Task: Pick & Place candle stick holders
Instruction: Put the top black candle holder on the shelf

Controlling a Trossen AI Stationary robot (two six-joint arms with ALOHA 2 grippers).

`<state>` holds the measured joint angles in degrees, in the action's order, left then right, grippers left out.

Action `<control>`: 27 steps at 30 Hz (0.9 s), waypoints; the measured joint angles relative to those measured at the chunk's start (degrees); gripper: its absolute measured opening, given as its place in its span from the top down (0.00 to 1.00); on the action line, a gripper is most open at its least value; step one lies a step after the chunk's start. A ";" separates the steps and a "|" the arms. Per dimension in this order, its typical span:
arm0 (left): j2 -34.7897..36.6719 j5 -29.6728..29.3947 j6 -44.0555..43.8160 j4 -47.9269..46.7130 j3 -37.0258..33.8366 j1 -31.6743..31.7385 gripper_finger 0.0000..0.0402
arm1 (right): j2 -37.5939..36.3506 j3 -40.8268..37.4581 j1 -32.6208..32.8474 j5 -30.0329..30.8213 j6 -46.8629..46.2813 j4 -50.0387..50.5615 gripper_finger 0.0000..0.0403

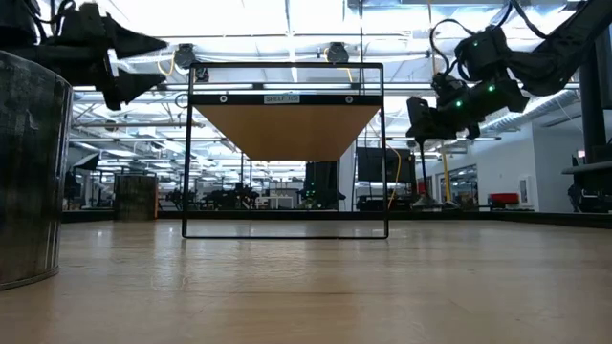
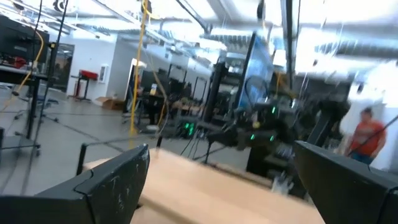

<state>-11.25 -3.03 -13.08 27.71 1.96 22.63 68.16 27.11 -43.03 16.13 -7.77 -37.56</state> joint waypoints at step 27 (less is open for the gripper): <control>0.00 0.15 -5.34 16.37 0.02 0.00 0.01 | -14.86 18.90 2.48 -9.06 -1.82 17.72 0.68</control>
<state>-11.25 -2.87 -18.41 44.08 1.98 22.63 53.30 46.01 -40.55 7.08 -9.60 -19.84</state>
